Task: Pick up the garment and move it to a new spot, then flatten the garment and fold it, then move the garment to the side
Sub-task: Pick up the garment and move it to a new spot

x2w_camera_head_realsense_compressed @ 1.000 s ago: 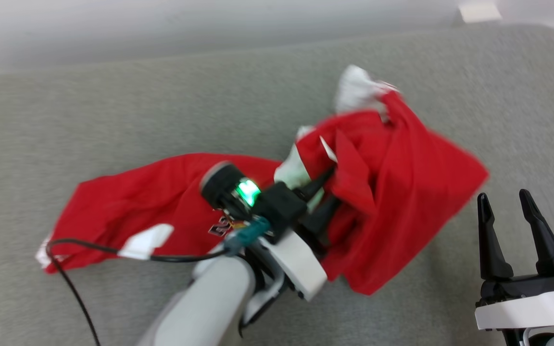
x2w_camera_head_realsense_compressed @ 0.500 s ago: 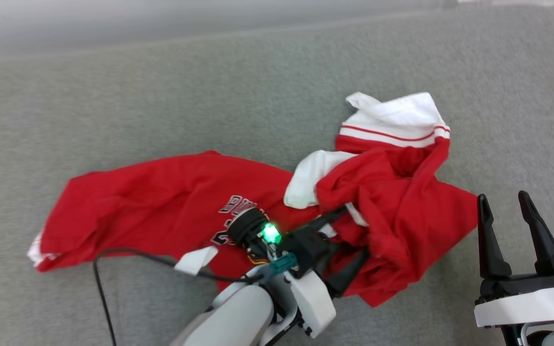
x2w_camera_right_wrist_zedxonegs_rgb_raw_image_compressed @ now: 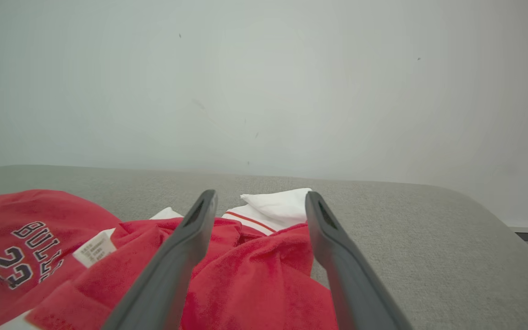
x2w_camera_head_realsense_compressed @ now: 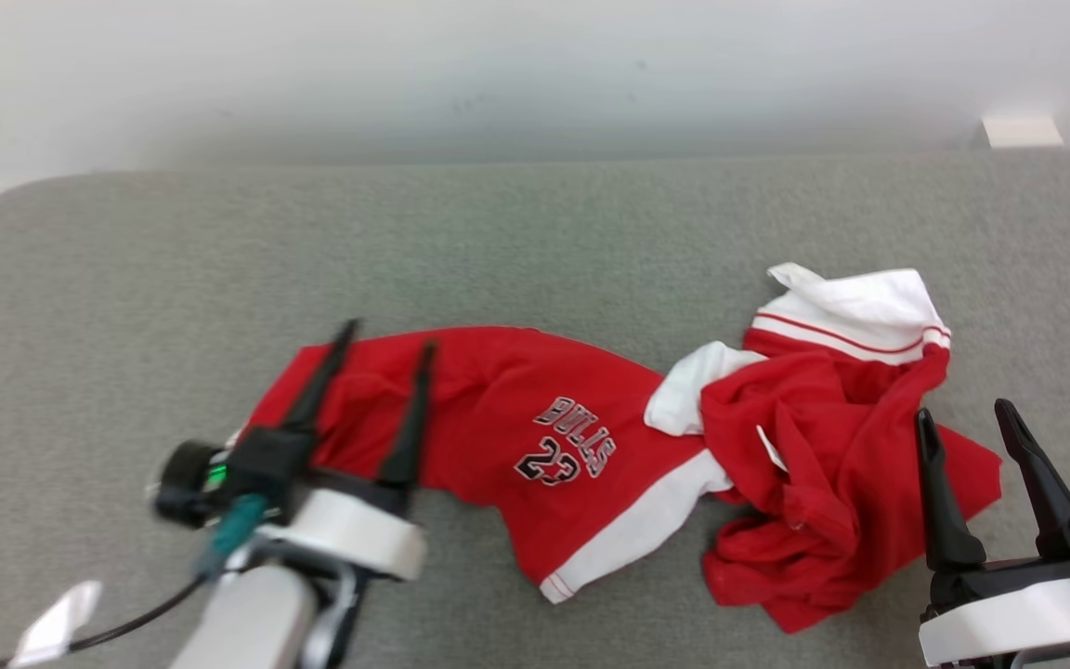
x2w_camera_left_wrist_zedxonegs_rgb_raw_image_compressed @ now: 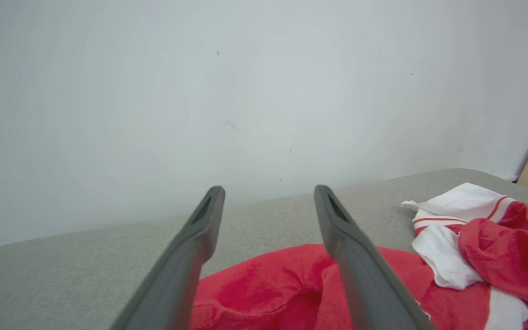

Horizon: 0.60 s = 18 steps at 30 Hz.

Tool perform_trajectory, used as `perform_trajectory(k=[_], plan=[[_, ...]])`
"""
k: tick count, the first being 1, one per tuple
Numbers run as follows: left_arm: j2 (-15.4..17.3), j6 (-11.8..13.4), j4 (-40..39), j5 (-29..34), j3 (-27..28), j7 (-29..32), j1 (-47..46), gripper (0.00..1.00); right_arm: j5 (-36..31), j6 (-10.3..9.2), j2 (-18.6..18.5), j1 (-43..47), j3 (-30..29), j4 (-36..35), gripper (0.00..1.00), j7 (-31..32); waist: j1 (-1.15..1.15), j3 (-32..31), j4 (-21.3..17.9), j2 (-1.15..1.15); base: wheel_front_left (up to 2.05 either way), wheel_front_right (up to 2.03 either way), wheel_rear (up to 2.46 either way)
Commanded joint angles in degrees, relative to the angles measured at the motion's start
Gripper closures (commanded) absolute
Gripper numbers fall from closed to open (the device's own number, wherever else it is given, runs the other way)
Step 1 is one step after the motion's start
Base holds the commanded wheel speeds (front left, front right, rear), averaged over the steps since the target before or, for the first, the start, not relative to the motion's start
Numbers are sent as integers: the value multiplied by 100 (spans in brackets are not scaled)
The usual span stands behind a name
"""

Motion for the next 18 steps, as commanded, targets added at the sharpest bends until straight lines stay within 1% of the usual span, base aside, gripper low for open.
perform_trajectory(k=[1,4,6,8,13,18], plan=[[104,87,-58,-35,140,-36,175,0,-19,-12,-7,77,-20,-65,0,49,0,-141,141,0,0,0,0],[268,251,-224,-115,551,-33,458,0,-43,-12,-7,174,-33,-168,0,181,0,-250,221,0,0,0,0],[348,312,-309,-158,769,-32,731,0,-50,-12,-7,255,-33,-234,0,261,0,-333,245,0,0,0,0],[416,319,-400,-192,900,-33,964,0,-49,-12,-7,327,-27,-293,0,323,0,-412,252,0,0,0,0],[488,269,-530,-194,936,-33,1415,0,-13,-12,-6,541,-57,-449,0,453,0,-538,250,0,0,0,0],[531,229,-560,-247,903,-23,1602,0,151,-12,-6,716,-72,-561,0,491,0,-633,212,0,0,0,0]])
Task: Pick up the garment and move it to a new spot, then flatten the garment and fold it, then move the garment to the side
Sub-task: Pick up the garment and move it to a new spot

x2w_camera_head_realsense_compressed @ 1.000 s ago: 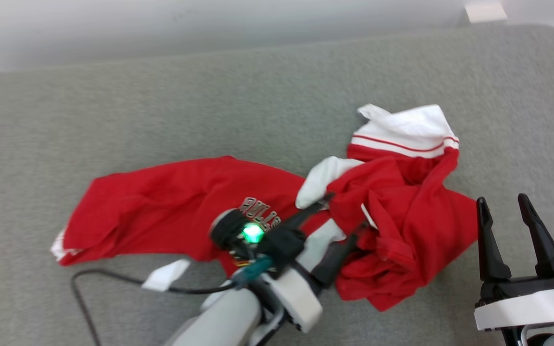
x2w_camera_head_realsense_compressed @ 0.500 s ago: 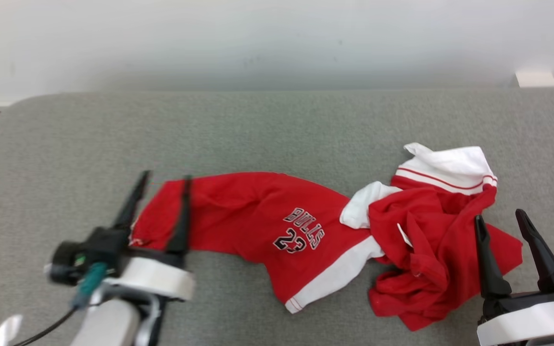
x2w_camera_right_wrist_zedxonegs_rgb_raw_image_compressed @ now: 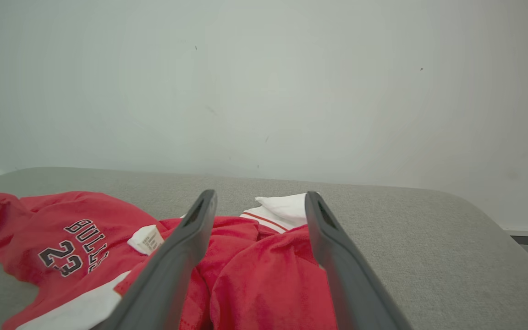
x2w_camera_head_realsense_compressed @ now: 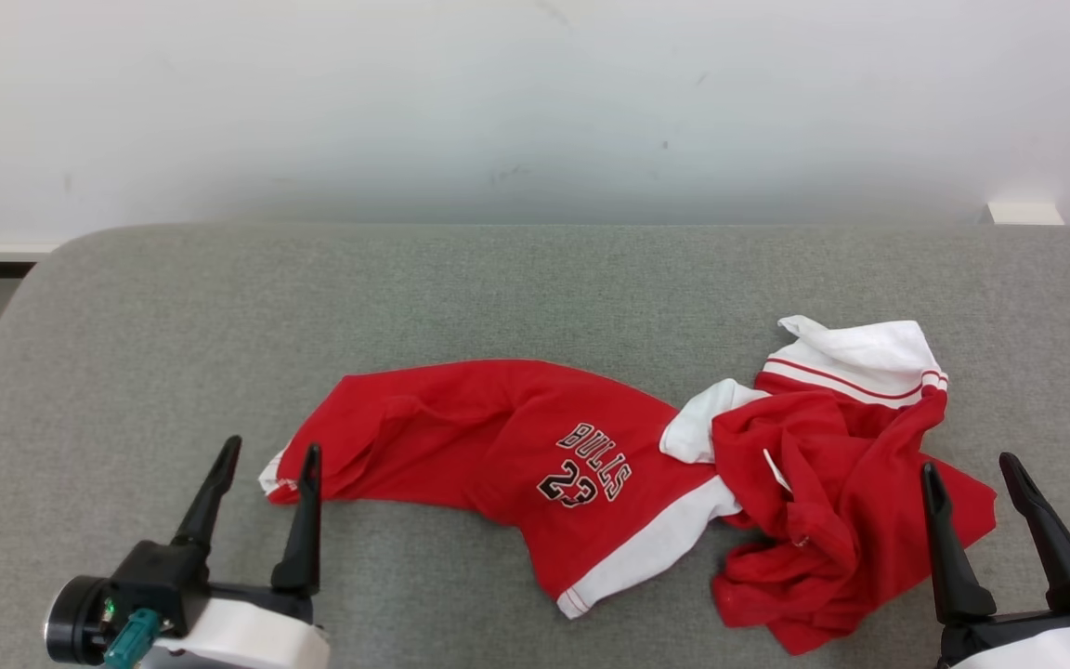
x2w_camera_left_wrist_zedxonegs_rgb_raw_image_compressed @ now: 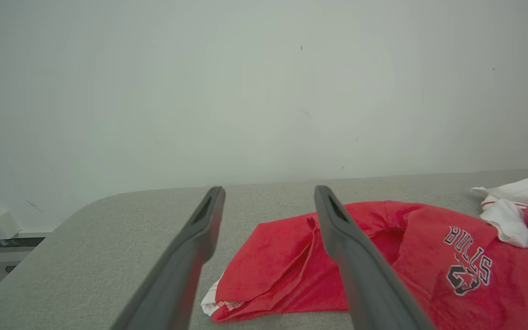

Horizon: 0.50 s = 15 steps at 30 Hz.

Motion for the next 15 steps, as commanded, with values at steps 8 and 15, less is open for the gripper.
perform_trajectory(k=[8,15], plan=[[90,19,-35,-140,49,71,150,0,125,-12,-4,75,19,-86,0,0,0,-18,-58,0,0,0,0],[93,25,-43,-201,46,68,108,0,124,-12,-4,4,33,-79,0,-38,0,5,-62,0,0,0,0]])
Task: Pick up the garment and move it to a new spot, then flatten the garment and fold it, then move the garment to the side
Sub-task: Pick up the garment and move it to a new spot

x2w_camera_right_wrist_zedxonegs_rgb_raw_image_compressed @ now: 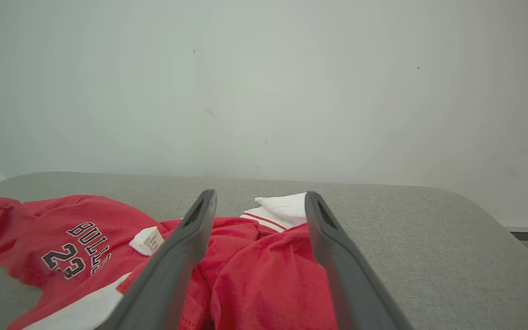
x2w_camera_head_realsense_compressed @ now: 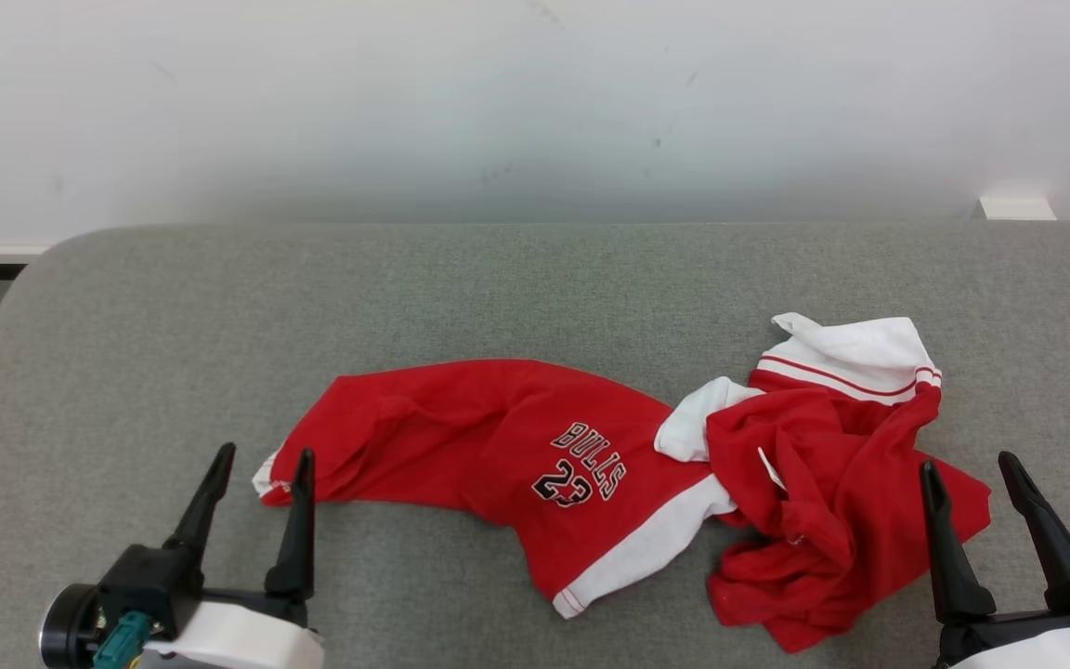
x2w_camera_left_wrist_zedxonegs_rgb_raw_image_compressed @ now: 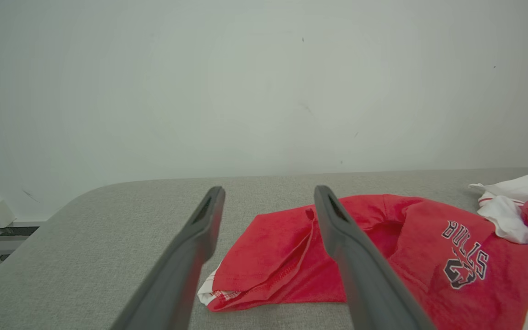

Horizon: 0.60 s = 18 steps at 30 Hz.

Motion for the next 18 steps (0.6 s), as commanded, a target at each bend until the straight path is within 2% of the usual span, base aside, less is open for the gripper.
perform_trajectory(k=[1,14,18], plan=[[50,14,-8,-29,25,1,9,0,18,-12,-4,-35,5,-15,0,-36,0,-3,0,0,0,0,0],[45,35,40,-68,-9,-14,-44,0,28,-12,-3,-52,18,-2,0,-57,0,-19,-6,0,0,0,0],[-21,-104,70,65,-221,82,-488,0,17,-12,-3,-96,-52,-92,0,-41,0,145,76,0,0,0,0]])
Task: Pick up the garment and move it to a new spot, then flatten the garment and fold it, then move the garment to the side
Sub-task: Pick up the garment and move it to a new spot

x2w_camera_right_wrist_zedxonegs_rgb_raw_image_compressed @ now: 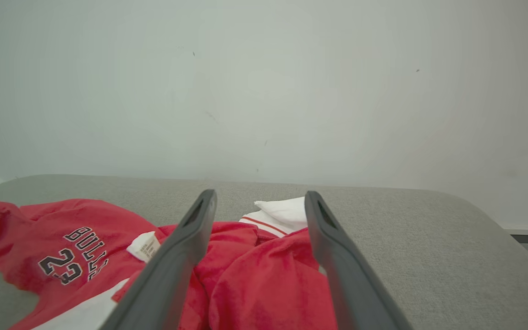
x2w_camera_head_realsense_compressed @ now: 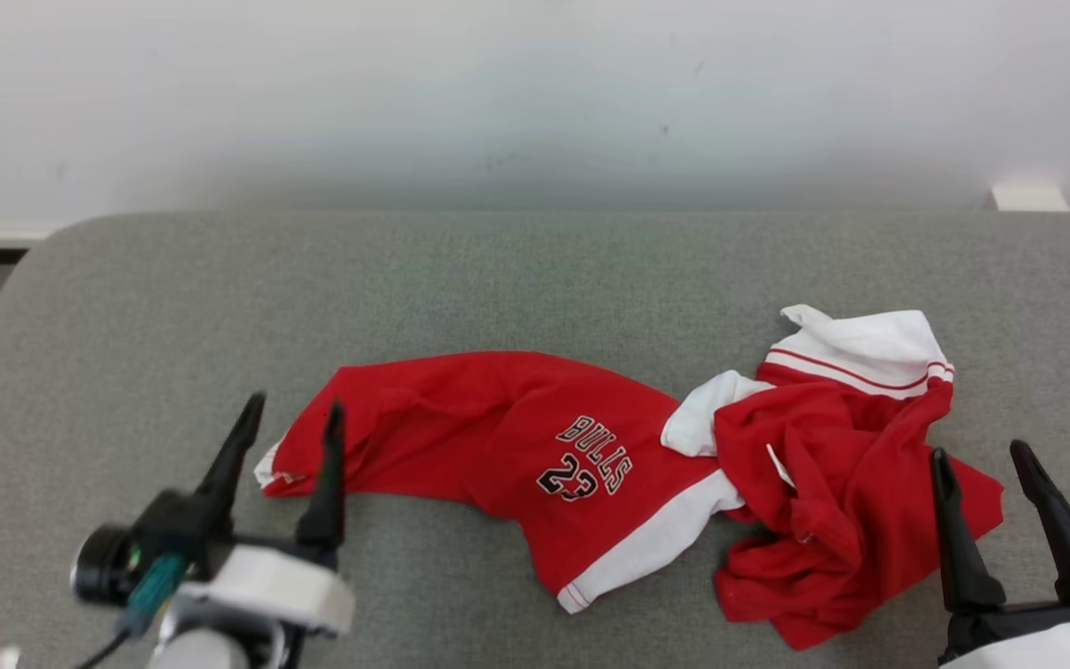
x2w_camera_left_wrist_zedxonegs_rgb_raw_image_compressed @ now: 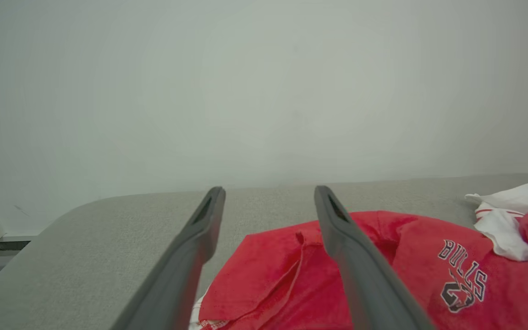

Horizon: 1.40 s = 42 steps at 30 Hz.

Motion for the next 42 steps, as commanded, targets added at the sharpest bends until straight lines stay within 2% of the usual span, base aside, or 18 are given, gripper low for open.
perform_trajectory(k=[1,5,14,21,22,23,24,28,34,38,42], plan=[[-35,-47,49,80,-46,34,-210,0,-7,-12,-3,-105,-11,-42,0,-5,0,124,56,0,0,0,0],[-271,-371,540,108,-388,266,-1016,0,-106,-12,-3,-247,17,-156,0,50,0,454,82,0,0,0,0],[-865,-1060,2387,54,-1064,880,-2311,0,-56,-12,-3,-552,162,-97,0,8,0,1034,-56,0,0,0,0],[-1094,-1425,3745,-66,-1572,2237,-2496,0,-22,-12,-4,-663,158,68,0,-68,0,1130,-117,0,0,0,0],[-1116,-1465,3815,-51,-1650,2327,-2521,5,-18,-12,-3,-674,151,89,0,-87,0,1124,-118,0,0,0,0],[-1107,-1474,3845,27,-1698,2287,-2589,74,-20,-12,-3,-677,147,106,0,-101,0,1116,-118,0,0,0,0],[-1095,-1479,3894,83,-1753,2254,-2629,100,-19,-12,-3,-677,140,125,0,-103,0,1100,-114,0,0,0,0],[-1055,-1386,3755,166,-1727,1681,-2746,100,-11,-12,-4,-630,101,210,0,-156,0,965,-59,0,0,0,0],[-873,-1194,3058,-4,-1362,836,-2856,100,40,-12,-3,-485,29,278,0,-203,0,636,166,0,0,0,0],[-570,-907,2227,-133,-962,620,-2794,100,56,-12,-3,-381,10,292,0,-223,0,414,385,0,0,0,0],[-86,-595,1296,-311,-445,756,-2686,100,70,-12,-4,-289,-15,267,0,-208,0,289,638,0,0,0,0]])
